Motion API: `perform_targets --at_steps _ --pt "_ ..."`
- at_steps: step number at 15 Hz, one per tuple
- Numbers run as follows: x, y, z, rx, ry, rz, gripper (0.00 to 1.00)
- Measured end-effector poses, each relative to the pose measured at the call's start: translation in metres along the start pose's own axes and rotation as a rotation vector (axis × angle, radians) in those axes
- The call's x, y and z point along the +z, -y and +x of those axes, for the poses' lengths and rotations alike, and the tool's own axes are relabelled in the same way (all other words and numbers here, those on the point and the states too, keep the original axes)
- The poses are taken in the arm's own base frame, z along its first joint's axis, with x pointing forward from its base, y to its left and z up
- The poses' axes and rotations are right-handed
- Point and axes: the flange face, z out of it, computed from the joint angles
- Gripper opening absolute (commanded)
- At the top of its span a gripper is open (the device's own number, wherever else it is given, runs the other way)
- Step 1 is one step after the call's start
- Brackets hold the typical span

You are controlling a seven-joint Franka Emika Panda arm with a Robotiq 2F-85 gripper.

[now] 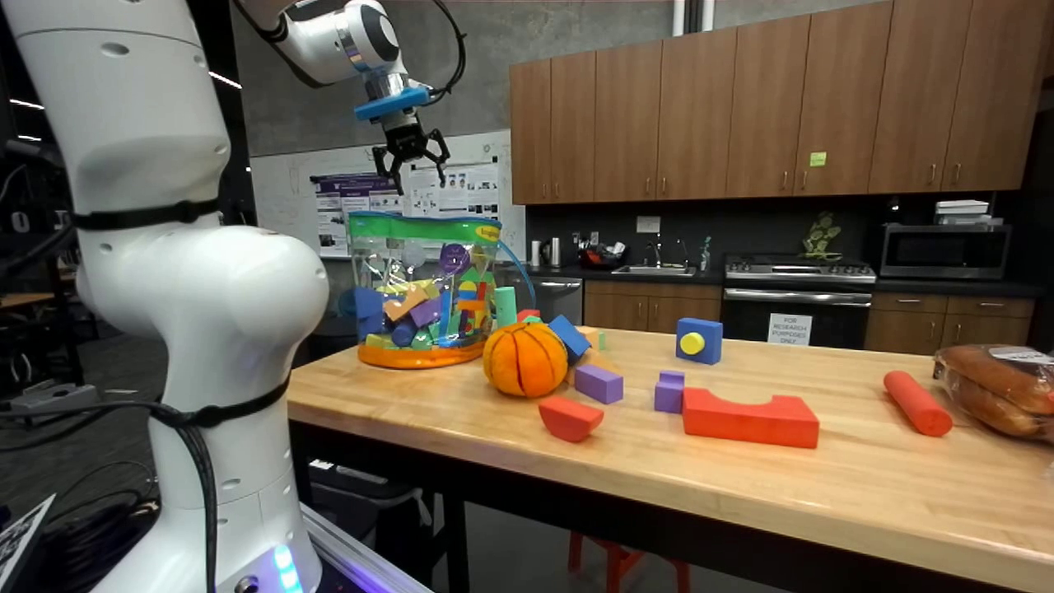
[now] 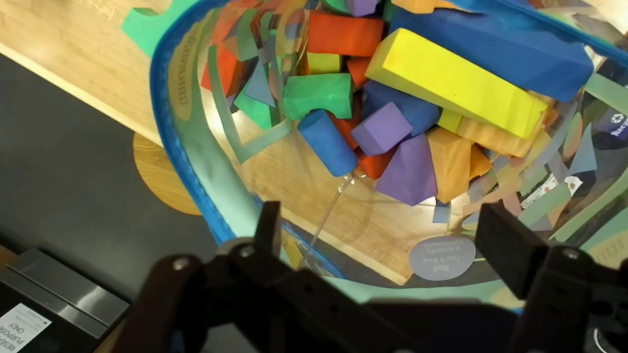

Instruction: Remove one purple block from the bag.

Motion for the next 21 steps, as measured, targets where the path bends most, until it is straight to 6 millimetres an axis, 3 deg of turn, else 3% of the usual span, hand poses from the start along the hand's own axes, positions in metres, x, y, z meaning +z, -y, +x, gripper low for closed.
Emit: perform_targets --at_steps 6,11,15,21 --pt "0.001 0.002 0.001 -0.001 -0.001 0.011 1.0" --pt "0.008 0.021 0.013 -0.028 -0.001 0.047 1.0" --pt "0.02 0.034 0.024 -0.045 0.01 0.079 1.0" --pt "0.049 0.033 0.036 -0.012 0.029 0.101 1.0"
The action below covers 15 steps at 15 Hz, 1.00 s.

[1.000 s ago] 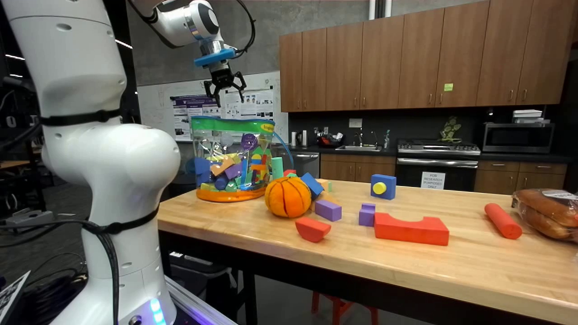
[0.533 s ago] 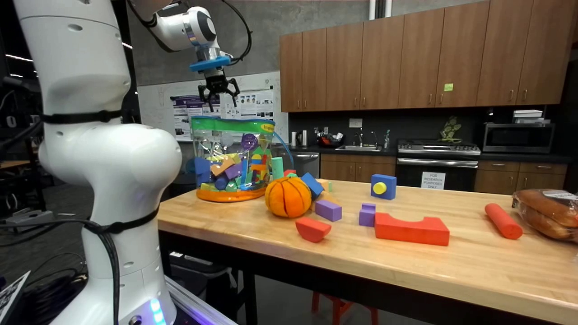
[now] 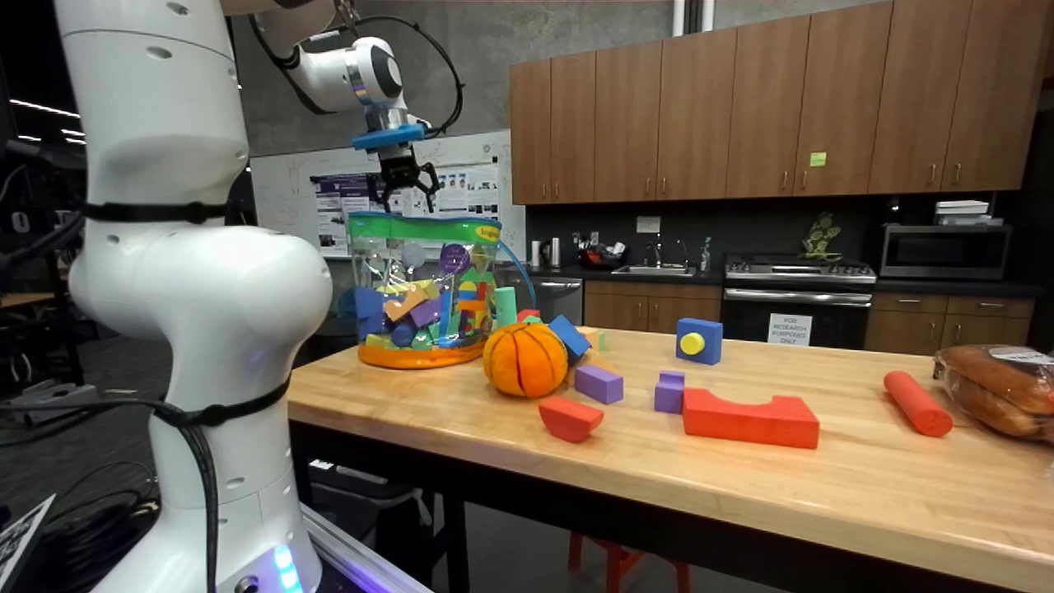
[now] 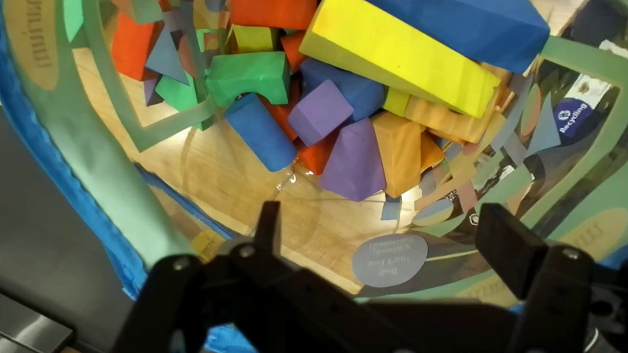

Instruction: Remove one purple block from the bag.

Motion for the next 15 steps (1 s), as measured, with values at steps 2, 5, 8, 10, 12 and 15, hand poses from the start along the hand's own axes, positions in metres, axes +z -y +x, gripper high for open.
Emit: perform_targets --at_steps 2,5,8,10,12,15 --pt "0.017 -0.002 0.01 0.004 -0.003 0.011 1.0" --pt "0.042 -0.002 0.022 0.001 0.006 0.03 1.0" --pt "0.059 -0.002 0.029 0.005 0.03 0.044 1.0" --pt "0.07 -0.002 0.033 0.013 0.049 0.051 1.0" --pt "0.082 -0.003 0.035 0.024 0.076 0.06 1.0" --pt "0.101 -0.002 0.039 0.03 0.119 0.074 1.0"
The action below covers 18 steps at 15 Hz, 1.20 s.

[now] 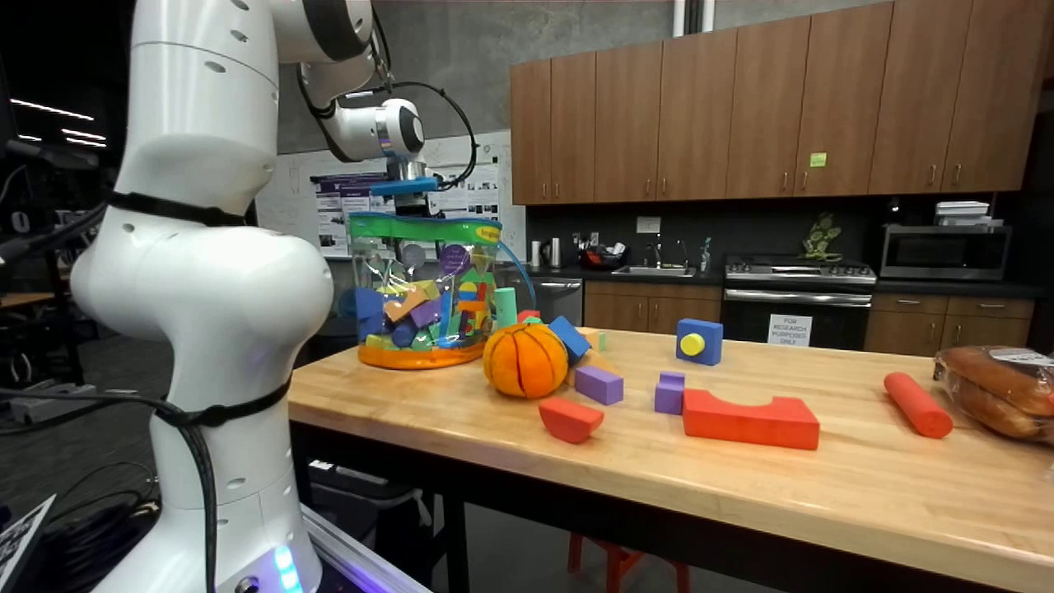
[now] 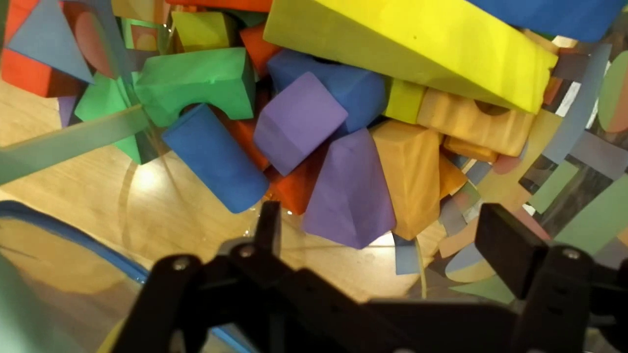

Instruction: Remove one purple block from the bag.

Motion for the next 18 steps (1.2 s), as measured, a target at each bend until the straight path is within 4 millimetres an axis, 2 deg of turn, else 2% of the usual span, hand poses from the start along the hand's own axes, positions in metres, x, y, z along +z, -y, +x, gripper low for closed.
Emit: perform_targets --at_steps 4,7,13,18 --pt "0.015 -0.002 0.004 0.027 0.039 0.011 1.0" --pt "0.014 -0.006 0.002 0.083 0.038 0.029 1.0" --pt "0.015 -0.009 -0.02 0.217 0.062 0.096 1.0" --pt "0.013 -0.006 -0.034 0.251 0.054 0.091 1.0"
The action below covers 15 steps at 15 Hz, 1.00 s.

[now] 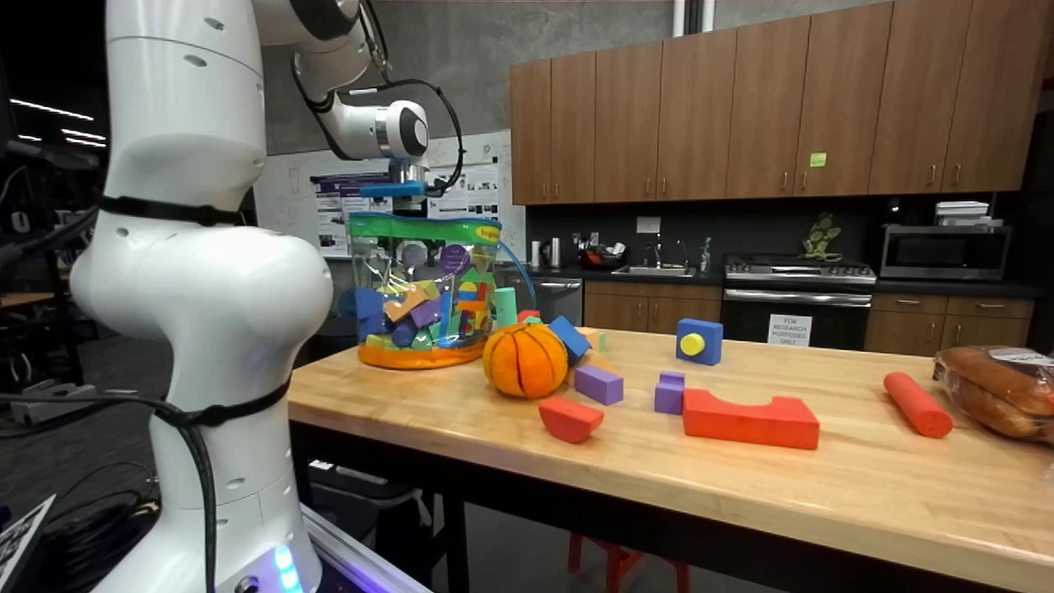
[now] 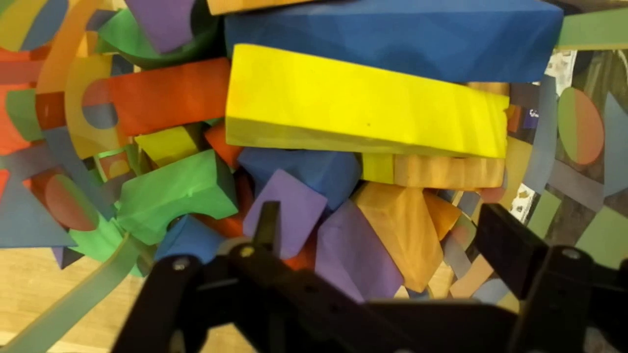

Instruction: Remove one purple block from the bag.

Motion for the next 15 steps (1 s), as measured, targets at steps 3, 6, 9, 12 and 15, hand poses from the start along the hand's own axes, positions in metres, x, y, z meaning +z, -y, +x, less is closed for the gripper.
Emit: perform_targets --at_steps 3,6,9,12,15 --pt "-0.002 0.0 -0.001 0.001 -0.005 -0.005 1.0" --pt "-0.001 -0.002 0.004 -0.004 -0.001 -0.017 1.0" --pt "0.013 -0.002 0.011 -0.009 0.035 -0.015 1.0" --pt "0.03 0.0 0.02 -0.033 0.049 0.002 1.0" --pt "0.048 -0.001 0.027 -0.03 0.066 0.013 1.0"
